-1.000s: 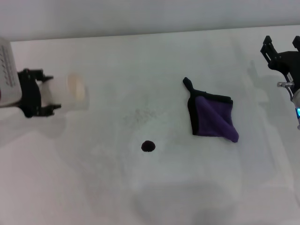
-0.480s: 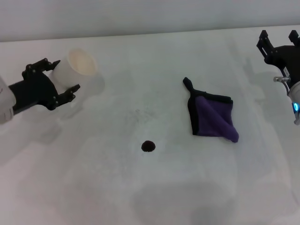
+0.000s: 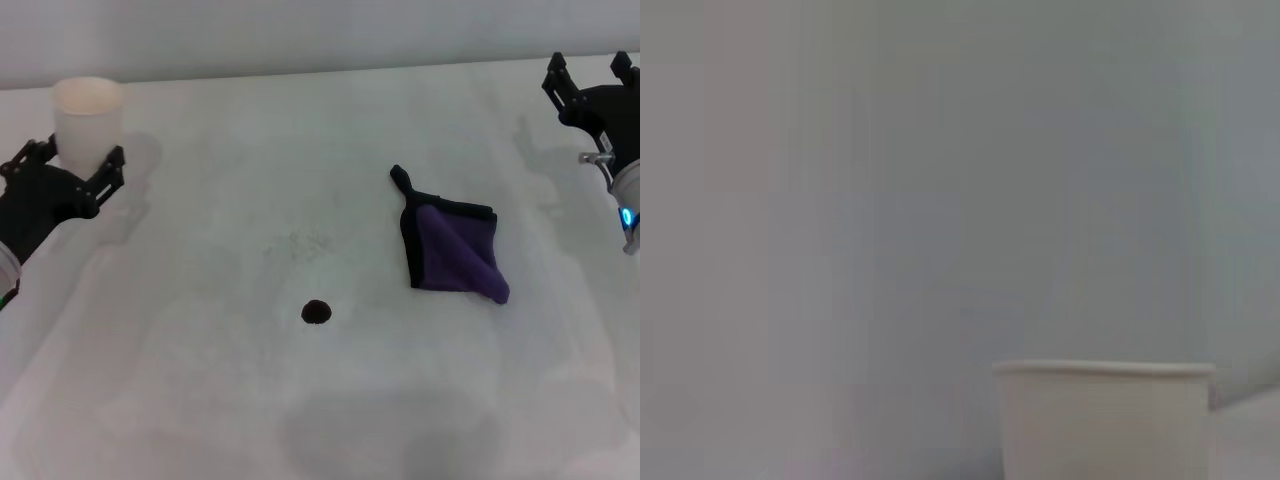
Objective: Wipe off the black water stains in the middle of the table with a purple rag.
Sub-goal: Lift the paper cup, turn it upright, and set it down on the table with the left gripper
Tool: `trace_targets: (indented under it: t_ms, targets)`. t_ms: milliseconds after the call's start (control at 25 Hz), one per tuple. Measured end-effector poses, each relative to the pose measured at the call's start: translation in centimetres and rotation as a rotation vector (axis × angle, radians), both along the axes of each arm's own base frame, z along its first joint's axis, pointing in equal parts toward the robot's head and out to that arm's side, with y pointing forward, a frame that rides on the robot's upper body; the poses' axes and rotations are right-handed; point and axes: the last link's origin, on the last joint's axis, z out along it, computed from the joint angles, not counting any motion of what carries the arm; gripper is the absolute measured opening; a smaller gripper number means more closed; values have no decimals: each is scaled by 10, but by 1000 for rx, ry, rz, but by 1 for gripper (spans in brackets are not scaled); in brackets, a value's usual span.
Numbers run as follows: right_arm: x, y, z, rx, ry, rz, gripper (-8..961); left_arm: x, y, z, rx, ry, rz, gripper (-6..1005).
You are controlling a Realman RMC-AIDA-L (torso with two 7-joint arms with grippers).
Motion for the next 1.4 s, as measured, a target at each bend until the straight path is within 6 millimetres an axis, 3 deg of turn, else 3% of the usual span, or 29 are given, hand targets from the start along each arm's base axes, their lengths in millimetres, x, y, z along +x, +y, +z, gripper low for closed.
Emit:
trace_targets:
  t_ms: [240,760,1400]
  targets:
    - [-1,1,0,1,0,3,830,-8,-6,-11,5,-102,124,728]
    - [-5,4,-1,-3,1,15,830,-16,-16,-26,-50,-89,192,729]
    - [-3,2,-1,-4,2,8,830,-26,-27,-28,-60,-92,231,737]
